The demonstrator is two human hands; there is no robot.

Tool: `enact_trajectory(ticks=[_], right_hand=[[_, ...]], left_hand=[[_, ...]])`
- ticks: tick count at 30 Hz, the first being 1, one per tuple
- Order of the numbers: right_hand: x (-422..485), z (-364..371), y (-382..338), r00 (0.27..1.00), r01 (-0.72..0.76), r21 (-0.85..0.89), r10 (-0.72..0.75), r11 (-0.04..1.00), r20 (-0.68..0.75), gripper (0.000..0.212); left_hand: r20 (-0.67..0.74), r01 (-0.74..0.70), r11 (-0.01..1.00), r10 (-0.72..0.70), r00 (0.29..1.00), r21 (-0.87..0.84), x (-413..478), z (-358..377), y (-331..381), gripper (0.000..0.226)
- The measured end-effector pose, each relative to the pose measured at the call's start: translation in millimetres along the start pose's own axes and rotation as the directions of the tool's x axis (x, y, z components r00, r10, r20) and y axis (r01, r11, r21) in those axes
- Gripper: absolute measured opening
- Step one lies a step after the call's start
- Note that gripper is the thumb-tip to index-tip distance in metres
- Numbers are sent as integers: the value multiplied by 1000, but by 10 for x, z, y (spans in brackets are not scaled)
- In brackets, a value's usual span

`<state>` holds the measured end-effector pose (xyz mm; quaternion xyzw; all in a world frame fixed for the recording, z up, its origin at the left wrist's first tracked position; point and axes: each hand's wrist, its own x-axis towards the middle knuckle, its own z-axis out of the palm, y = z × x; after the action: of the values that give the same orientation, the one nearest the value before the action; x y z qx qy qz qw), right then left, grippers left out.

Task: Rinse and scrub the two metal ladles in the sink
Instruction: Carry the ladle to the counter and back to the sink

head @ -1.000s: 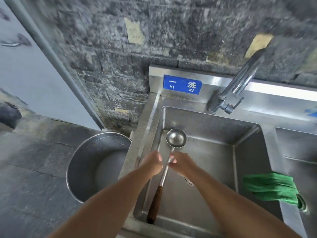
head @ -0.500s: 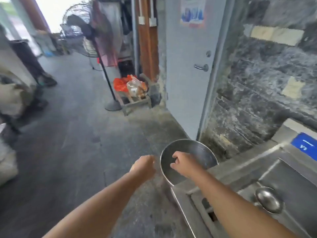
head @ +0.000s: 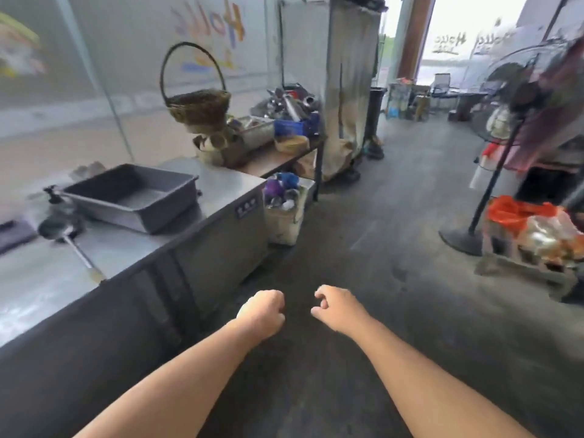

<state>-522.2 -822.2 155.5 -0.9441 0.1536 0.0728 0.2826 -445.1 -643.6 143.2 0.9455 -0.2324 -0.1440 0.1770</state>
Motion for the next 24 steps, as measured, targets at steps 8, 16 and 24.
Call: enact_trajectory(ticks=[8,16,24], right_hand=[[1081,1207,-2435,914,338,-57,-313,939,258,43],[1884,2139,-4002,756,549,-41,-475,835,450,43],[3437,2820,-4987,689,565,59,-510,823,516,37]], left_hand=[[-159,369,922,-384,909,-116,-313,-929,-2545,24],[-209,580,773,-631,747,-259,-426,-1401,-4066,23],[-149,611,592,-772,618,-526,567,-1831,-5220,27]])
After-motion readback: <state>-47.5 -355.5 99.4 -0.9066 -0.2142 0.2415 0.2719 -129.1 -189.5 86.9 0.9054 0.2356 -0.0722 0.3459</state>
